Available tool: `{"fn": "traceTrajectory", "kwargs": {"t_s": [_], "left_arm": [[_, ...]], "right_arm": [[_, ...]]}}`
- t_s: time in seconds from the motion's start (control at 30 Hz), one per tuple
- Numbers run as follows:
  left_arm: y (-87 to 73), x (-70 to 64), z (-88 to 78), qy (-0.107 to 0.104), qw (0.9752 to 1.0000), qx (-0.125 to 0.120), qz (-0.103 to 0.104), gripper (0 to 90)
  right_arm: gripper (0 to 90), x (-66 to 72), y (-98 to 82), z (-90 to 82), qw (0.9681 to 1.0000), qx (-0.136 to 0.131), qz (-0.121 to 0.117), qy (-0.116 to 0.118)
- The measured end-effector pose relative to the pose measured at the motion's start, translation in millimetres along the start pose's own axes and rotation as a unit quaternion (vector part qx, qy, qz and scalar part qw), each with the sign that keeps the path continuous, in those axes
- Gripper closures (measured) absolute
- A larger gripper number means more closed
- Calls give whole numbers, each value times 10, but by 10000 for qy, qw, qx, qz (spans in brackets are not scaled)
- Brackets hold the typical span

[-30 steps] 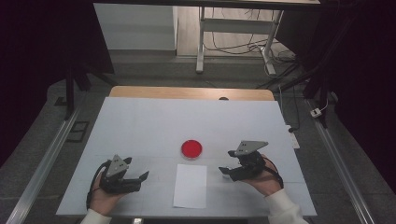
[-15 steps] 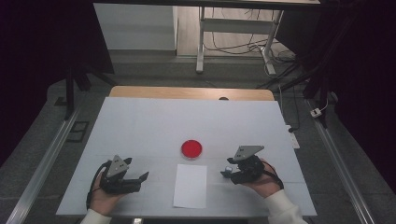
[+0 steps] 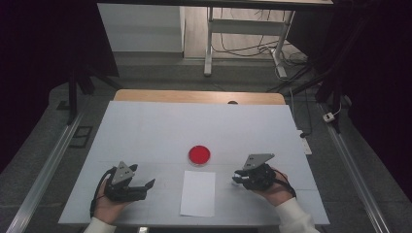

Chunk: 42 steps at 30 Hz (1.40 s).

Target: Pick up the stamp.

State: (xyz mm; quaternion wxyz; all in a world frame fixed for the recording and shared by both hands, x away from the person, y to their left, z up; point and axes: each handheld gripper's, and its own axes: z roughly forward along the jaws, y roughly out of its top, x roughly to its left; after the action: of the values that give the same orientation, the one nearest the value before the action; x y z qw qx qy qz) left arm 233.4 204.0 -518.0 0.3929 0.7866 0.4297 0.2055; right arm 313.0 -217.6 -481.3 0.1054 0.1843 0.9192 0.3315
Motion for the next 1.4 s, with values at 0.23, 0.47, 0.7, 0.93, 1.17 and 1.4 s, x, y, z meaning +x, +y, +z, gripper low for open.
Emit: {"fn": "traceTrajectory", "kwargs": {"t_s": [0.23,0.47,0.7,0.93,1.17,1.4], "left_arm": [[-3,1,3,-8,10000,4,-7,174],[-6,0,6,5,10000,10,-6,174],[-14,6,13,8,10000,23,-14,175],[-12,-4,15,6,10000,17,1,175],[-12,-13,19,2,10000,22,17,176],[-17,-17,20,46,10000,6,42,177]], "right_arm": [[746,6,-1,-6,10000,2,-53,2],[747,6,2,-17,10000,-47,-39,3],[747,4,15,-51,9999,-158,-19,-16],[747,-9,15,-83,9995,-298,28,-54],[747,-22,26,-151,9983,-525,132,-199],[747,-29,44,-208,9960,-805,273,-283]]}}
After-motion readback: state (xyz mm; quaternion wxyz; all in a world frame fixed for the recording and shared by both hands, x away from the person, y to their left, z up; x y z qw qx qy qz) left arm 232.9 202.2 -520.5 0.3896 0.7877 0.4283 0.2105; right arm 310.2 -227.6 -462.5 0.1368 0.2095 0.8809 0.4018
